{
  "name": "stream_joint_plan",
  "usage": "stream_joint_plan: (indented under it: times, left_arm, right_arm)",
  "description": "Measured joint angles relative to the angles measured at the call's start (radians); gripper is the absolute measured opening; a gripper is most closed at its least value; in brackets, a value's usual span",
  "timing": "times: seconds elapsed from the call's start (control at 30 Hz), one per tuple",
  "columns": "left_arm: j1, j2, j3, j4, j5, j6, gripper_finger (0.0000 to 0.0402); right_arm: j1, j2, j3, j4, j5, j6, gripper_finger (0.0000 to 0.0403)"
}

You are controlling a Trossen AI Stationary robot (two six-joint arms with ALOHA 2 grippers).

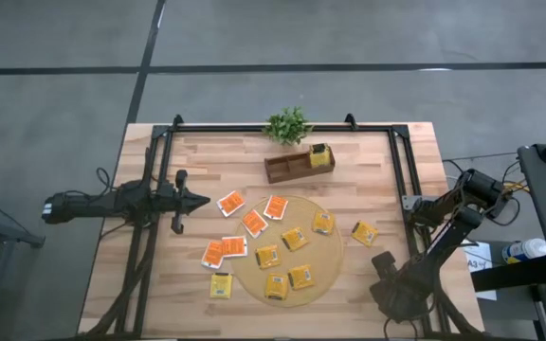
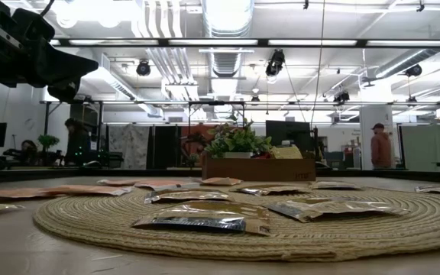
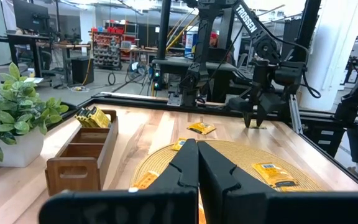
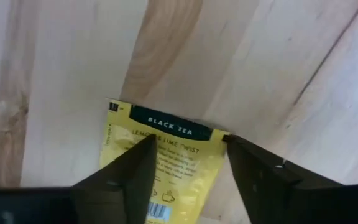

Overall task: Pick & Place Tea
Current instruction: Put the yellow tea bag into the right section of the wooden organizer

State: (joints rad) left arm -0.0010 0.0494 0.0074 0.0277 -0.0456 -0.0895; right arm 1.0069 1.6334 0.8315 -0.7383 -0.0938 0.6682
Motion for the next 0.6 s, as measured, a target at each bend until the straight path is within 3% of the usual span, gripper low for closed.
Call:
stream_joint_plan:
  times: [0.37, 0.6]
  left_arm:
    - [0.0, 0.0, 0.0, 0.0, 0.0, 0.0, 0.0]
    - [0.0, 0.0, 0.0, 0.0, 0.0, 0.0, 0.0]
  right_arm:
    - [0.0, -0.02, -0.002, 0.003, 0.03, 0.006, 0.0053]
    - [-0.039, -0.052, 0.039, -0.103, 0.126, -0.005, 0.0011]
